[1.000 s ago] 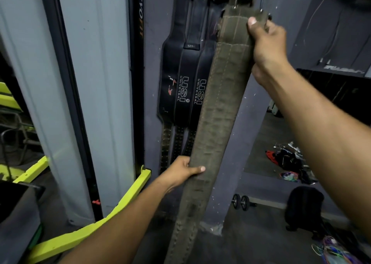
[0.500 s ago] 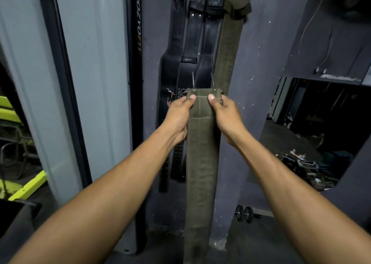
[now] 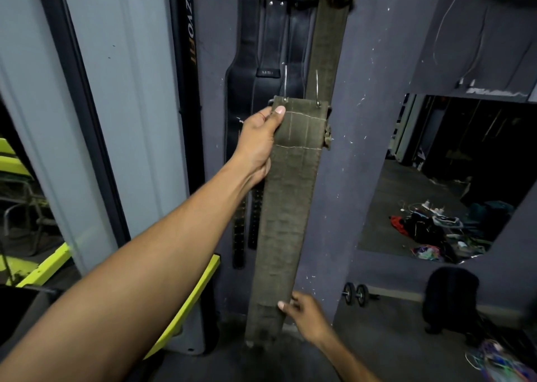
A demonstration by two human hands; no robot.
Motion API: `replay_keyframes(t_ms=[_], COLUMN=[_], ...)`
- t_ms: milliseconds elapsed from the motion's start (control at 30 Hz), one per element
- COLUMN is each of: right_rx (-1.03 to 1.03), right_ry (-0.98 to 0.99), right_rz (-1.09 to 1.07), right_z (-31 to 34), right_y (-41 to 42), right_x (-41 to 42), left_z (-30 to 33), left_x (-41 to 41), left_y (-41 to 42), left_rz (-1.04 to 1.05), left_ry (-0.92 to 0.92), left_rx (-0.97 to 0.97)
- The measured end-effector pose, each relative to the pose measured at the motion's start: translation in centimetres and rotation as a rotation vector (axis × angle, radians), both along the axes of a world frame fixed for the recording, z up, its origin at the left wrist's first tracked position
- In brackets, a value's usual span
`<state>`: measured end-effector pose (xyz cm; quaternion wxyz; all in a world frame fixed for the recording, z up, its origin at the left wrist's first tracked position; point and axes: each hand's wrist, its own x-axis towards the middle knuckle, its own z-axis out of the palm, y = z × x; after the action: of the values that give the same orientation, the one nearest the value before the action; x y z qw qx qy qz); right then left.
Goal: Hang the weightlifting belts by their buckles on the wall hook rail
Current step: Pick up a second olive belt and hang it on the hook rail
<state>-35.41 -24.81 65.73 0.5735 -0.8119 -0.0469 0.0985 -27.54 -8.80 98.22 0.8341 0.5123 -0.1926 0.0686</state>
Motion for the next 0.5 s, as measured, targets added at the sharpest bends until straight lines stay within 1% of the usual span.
replay_keyframes(t_ms=[67, 233, 333, 400, 433, 500], right_rx=[0.123, 0.379, 0.472, 0.478, 0.456, 0.393], right_ry=[-0.019, -0.339, -0.454, -0.479, -0.469, -0.403], right_rz=[-0.022, -0.109, -0.118, -0.093, -0.094, -0.070], right_z=[2.9, 15.6, 21.7, 22.3, 21.2, 16.9], right_y=[0.3, 1.1, 1.3, 1.5, 1.6, 1.7], right_x=[0.9, 4.3, 5.3, 5.3, 5.2, 4.6], left_z=[-0.7, -2.7, -3.7, -3.8, -3.7, -3.0], left_x=[-0.1, 0.0, -0.3, -0.3, -0.2, -0.1], left_y=[-0.2, -0.5, -0.6, -0.5, -0.3, 0.0], left_rz=[-0.013, 0.016, 0.010, 0.009, 0.012, 0.025], left_ry=[0.002, 0.052, 0.069, 0.066, 0.060, 0.043], left_rx=[0.017, 0.029, 0.030, 0.027, 0.027, 0.019])
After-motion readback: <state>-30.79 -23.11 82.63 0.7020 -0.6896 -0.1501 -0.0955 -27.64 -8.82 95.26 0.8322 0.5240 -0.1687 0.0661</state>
